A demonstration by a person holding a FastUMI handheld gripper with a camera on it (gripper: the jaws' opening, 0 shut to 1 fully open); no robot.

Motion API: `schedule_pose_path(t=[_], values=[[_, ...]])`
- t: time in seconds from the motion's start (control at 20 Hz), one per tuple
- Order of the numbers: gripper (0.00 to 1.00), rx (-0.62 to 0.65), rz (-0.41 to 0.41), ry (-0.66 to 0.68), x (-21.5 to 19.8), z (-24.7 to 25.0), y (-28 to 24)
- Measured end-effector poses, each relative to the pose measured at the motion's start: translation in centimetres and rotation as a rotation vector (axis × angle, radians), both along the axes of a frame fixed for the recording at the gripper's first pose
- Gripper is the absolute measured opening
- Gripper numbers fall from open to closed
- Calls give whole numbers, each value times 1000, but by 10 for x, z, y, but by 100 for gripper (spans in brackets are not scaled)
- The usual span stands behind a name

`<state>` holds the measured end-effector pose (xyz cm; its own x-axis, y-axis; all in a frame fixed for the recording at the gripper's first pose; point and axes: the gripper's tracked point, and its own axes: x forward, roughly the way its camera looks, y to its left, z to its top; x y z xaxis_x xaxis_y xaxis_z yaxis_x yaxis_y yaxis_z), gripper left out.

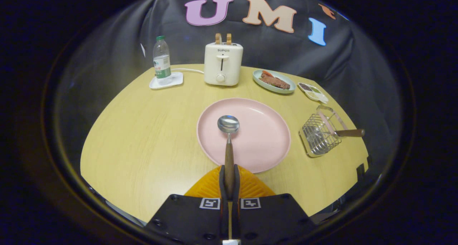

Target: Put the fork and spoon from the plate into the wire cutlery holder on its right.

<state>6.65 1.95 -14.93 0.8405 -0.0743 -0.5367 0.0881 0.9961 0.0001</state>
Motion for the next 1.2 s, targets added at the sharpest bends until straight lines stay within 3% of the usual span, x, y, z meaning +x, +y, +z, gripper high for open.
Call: schedule_pose_path(t=[0.3,0.65,1.0,1.2], values=[[6,33,-65,5,5,58,-13],[6,124,-249,52,15,119,-58],[6,262,-507,151,13,109,-132],[7,287,-602,243,8,94,-157]])
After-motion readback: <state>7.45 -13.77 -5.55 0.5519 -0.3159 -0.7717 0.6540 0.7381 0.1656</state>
